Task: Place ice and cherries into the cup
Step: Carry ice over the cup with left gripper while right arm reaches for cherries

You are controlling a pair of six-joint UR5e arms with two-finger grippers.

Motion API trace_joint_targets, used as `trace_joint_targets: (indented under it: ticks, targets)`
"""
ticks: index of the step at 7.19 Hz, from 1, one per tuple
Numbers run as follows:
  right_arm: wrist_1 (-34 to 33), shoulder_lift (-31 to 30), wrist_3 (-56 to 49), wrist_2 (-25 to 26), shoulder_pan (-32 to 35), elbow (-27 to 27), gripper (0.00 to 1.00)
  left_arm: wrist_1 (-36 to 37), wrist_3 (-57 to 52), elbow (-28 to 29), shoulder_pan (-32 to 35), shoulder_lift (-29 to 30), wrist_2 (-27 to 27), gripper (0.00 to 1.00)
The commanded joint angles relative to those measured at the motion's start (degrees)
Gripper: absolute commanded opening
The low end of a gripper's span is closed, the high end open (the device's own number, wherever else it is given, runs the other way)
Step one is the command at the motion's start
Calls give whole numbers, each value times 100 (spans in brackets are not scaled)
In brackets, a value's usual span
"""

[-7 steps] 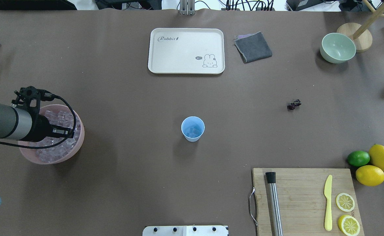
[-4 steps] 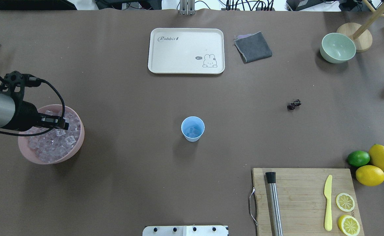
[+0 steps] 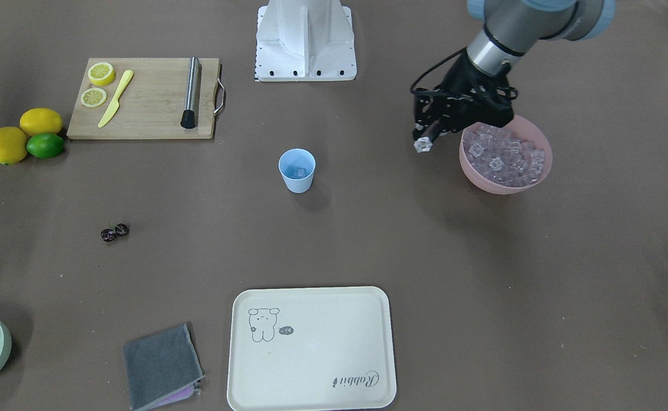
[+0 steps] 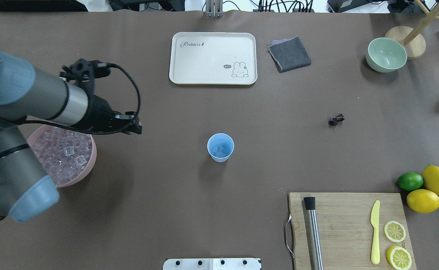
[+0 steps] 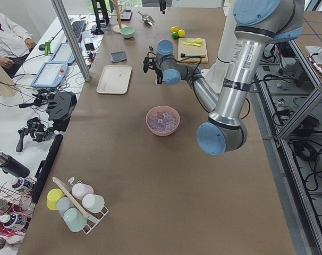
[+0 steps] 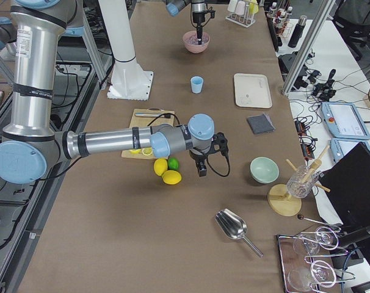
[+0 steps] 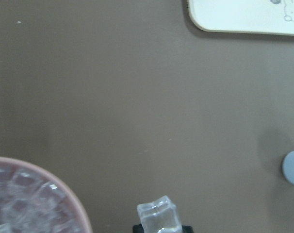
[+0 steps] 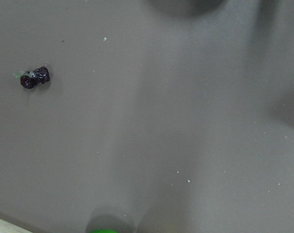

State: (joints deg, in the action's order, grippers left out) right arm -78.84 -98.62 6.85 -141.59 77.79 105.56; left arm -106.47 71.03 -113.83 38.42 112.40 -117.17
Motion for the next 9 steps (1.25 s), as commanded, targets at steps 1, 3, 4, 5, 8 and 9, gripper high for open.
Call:
trace_joint_targets:
  ticks: [1, 3, 4, 5, 8, 9]
  targets:
    - [9, 114, 18, 0, -78, 52, 99, 276, 796, 421, -963, 1017, 1006, 0]
    - [306, 264, 428, 9, -350, 53, 99, 276, 1244, 1244, -1370, 1825, 1545, 0]
    - [647, 273, 719, 0, -456, 53, 100, 276, 1246, 1423, -1538, 1942, 1792, 0]
    - [868, 325, 1061, 17, -657, 44, 100, 276, 1246, 1442, -1574, 1943, 1829, 0]
    - [932, 782, 1651, 70, -1255, 26, 100, 249, 1176, 1583, -1575, 1970, 1987, 47]
    - [923, 930, 1914, 105, -1431, 18, 100, 258, 1176, 1575, -1575, 1961, 1988, 86]
